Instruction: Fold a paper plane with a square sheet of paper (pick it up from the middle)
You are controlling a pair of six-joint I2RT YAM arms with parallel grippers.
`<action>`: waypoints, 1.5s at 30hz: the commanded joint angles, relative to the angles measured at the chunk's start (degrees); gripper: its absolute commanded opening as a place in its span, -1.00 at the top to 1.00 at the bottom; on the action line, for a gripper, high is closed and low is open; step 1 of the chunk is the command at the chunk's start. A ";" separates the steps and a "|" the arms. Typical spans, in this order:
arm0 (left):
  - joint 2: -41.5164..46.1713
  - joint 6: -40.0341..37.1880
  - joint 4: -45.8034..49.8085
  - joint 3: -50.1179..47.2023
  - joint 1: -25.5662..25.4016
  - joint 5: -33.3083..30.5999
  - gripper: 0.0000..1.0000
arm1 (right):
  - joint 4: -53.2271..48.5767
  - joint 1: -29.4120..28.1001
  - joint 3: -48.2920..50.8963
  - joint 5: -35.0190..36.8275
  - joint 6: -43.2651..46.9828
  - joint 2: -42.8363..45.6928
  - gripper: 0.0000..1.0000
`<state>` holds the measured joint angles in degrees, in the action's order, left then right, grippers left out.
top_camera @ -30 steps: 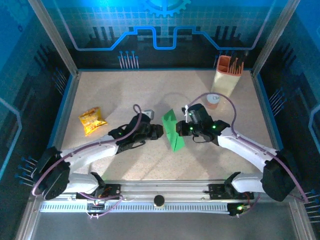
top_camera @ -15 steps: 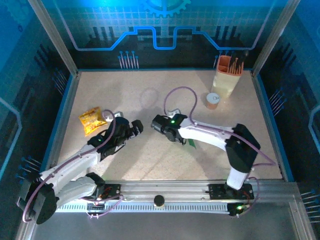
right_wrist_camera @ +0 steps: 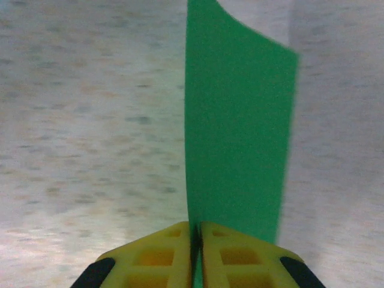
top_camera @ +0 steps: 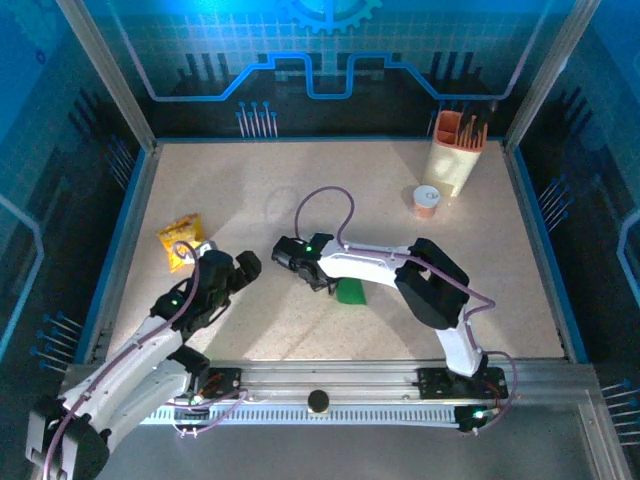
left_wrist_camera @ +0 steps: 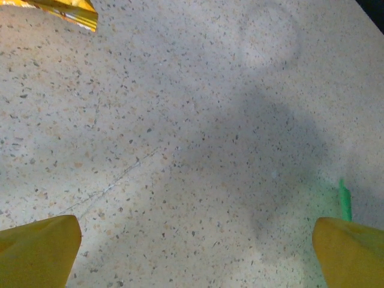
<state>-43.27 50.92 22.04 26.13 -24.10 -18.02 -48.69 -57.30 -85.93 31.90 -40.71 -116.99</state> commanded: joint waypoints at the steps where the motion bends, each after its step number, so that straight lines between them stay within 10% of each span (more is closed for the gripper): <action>1: -0.89 0.02 1.56 0.00 0.69 2.62 -1.00 | 10.81 2.06 1.65 -16.18 0.49 2.33 0.66; 5: -5.57 -0.95 -1.74 1.62 0.72 8.36 -1.00 | 30.50 7.59 15.47 -33.27 -1.81 12.85 0.14; 13: -21.48 -2.01 -17.13 4.79 0.47 28.46 -0.53 | 47.24 20.72 35.14 -51.34 -4.31 25.94 0.14; 20: -35.04 -1.49 -19.29 11.97 -4.38 34.44 -0.04 | 49.10 27.76 40.97 -57.23 -5.87 24.19 0.69; 26: -40.67 1.65 -22.31 13.94 -6.84 35.70 -0.03 | 46.01 28.03 37.33 -58.48 -5.51 17.35 0.85; 45: -52.20 2.27 -21.93 19.54 -7.71 39.55 0.01 | 50.12 30.40 43.66 -58.52 -10.24 12.99 0.86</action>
<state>-93.80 52.62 0.10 43.72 -31.05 19.49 4.67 -27.51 -43.90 -27.94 -50.19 -101.91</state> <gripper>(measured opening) 0.500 0.070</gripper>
